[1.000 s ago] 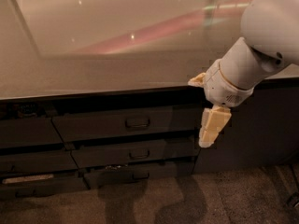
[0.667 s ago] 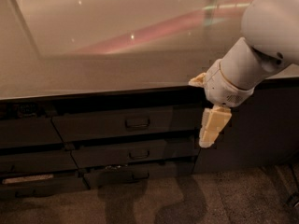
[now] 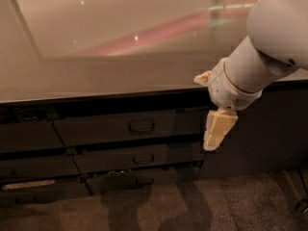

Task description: Open top drawer

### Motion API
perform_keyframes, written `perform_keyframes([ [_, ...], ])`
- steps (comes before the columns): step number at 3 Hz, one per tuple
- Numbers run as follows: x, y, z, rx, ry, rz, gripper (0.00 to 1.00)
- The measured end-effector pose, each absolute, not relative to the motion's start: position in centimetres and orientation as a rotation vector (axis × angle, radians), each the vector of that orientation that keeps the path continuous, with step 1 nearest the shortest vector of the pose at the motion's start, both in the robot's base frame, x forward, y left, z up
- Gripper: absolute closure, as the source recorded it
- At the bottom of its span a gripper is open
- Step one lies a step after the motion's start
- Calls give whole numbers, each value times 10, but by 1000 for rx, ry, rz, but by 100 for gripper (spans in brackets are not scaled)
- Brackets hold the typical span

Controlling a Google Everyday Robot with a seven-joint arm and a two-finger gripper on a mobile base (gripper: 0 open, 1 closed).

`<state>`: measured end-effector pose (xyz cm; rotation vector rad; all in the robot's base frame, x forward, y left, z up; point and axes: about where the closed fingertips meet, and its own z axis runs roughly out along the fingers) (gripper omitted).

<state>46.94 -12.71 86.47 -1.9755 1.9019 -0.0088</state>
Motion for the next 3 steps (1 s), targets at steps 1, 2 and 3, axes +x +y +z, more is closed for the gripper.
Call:
perform_keyframes([
  [1, 488, -140, 847, -1964, 1958, 2, 0],
  [2, 512, -159, 808, -1941, 2028, 98, 0],
  [3, 512, -159, 808, -1941, 2028, 98, 0],
])
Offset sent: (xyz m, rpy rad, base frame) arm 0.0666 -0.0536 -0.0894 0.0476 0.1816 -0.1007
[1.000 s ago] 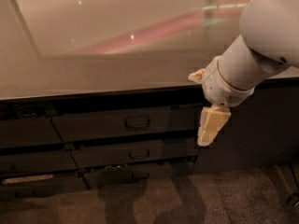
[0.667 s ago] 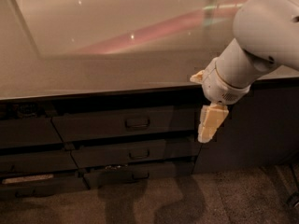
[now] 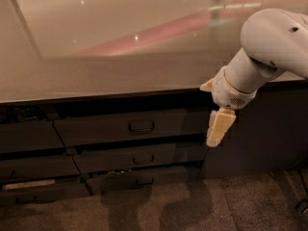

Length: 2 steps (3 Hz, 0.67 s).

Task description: Open top drawer

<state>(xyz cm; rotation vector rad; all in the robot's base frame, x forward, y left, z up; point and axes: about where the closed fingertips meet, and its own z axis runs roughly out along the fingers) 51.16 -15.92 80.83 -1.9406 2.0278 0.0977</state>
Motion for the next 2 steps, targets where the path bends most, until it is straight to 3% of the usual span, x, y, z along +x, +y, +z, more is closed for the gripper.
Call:
perform_keyframes([
  [2, 515, -132, 792, -2000, 1995, 170, 0],
])
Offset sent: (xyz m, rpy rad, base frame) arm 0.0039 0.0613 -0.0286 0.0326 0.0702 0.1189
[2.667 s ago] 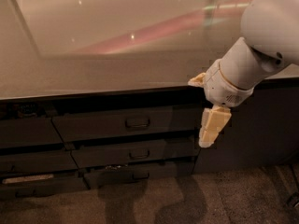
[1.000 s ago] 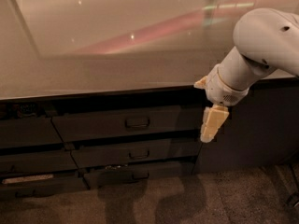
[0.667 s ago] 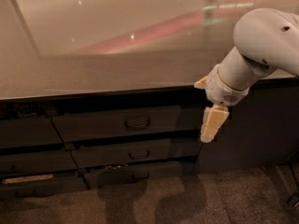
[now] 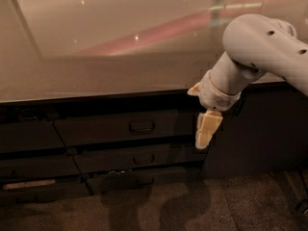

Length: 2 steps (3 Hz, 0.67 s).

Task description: Open top drawer

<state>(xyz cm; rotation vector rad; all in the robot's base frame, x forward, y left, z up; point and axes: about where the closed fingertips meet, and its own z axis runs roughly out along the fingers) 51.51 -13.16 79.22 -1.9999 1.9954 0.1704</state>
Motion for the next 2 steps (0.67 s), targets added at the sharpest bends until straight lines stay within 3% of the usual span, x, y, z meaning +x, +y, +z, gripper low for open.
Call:
perform_keyframes([
  [2, 512, -109, 786, -2053, 1956, 192, 0],
])
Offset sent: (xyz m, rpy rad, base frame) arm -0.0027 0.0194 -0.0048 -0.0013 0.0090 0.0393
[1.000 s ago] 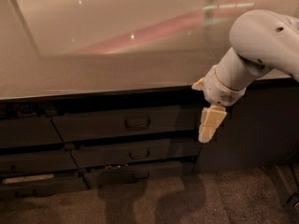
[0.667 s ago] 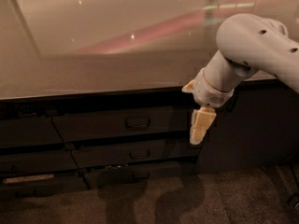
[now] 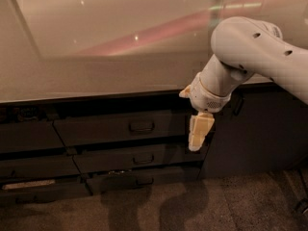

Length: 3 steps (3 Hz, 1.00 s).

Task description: Open top drawer

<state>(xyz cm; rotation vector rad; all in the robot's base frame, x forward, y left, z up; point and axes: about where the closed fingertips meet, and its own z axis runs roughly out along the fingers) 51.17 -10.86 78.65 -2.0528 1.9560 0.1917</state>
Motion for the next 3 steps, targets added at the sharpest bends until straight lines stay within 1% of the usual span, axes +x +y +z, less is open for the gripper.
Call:
perform_keyframes([
  [1, 513, -105, 782, -2072, 1871, 318, 0],
  [2, 514, -94, 780, -2107, 1765, 389, 0],
  [3, 514, -94, 780, -2107, 1765, 389, 0],
])
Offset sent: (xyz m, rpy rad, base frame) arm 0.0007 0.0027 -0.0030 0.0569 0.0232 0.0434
